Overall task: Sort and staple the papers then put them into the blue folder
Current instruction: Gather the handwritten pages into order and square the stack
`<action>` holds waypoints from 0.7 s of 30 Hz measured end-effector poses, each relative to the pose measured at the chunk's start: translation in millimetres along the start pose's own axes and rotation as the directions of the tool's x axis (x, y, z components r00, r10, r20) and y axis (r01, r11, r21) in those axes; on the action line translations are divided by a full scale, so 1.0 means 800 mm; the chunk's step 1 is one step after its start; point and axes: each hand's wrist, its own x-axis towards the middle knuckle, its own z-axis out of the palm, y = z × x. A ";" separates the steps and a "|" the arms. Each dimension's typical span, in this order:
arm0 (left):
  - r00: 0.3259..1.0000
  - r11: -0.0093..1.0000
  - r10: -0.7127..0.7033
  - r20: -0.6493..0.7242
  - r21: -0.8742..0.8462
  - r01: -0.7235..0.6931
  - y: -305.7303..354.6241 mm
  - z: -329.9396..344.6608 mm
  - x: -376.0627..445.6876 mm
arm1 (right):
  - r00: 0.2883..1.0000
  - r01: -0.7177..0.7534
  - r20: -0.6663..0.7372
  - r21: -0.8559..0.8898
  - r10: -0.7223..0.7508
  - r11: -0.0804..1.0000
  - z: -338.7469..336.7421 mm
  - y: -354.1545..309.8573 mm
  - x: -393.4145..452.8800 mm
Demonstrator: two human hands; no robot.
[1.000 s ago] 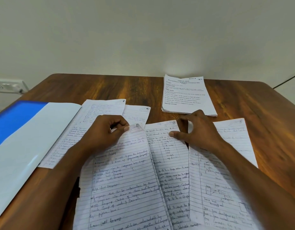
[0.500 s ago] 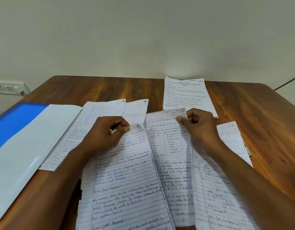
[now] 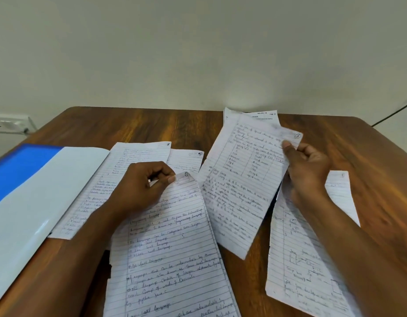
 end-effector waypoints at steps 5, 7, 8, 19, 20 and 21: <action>1.000 1.000 0.010 -0.014 -0.009 -0.010 0.001 -0.001 0.001 | 0.983 0.105 -0.149 -0.021 -0.107 0.994 -0.007 -0.019 0.001; 1.000 1.000 0.010 -0.020 -0.006 -0.011 0.001 -0.001 0.001 | 0.986 0.100 -0.141 0.043 -0.093 0.994 -0.008 -0.022 0.001; 1.000 1.000 0.011 -0.023 -0.005 -0.011 0.001 -0.001 0.001 | 0.989 0.082 -0.129 0.062 -0.074 0.995 -0.007 -0.022 0.000; 0.993 0.998 0.059 -0.105 -0.029 -0.063 -0.004 0.000 0.004 | 0.971 -0.079 0.224 -0.047 0.088 0.996 -0.002 -0.019 -0.006; 0.992 0.997 0.057 -0.110 -0.035 -0.061 -0.005 0.001 0.004 | 0.958 -0.084 0.265 -0.096 0.107 0.992 -0.004 -0.019 -0.004; 0.992 0.997 0.057 -0.115 -0.041 -0.062 -0.005 0.001 0.003 | 0.945 -0.078 0.303 -0.145 0.119 0.986 -0.004 -0.017 -0.004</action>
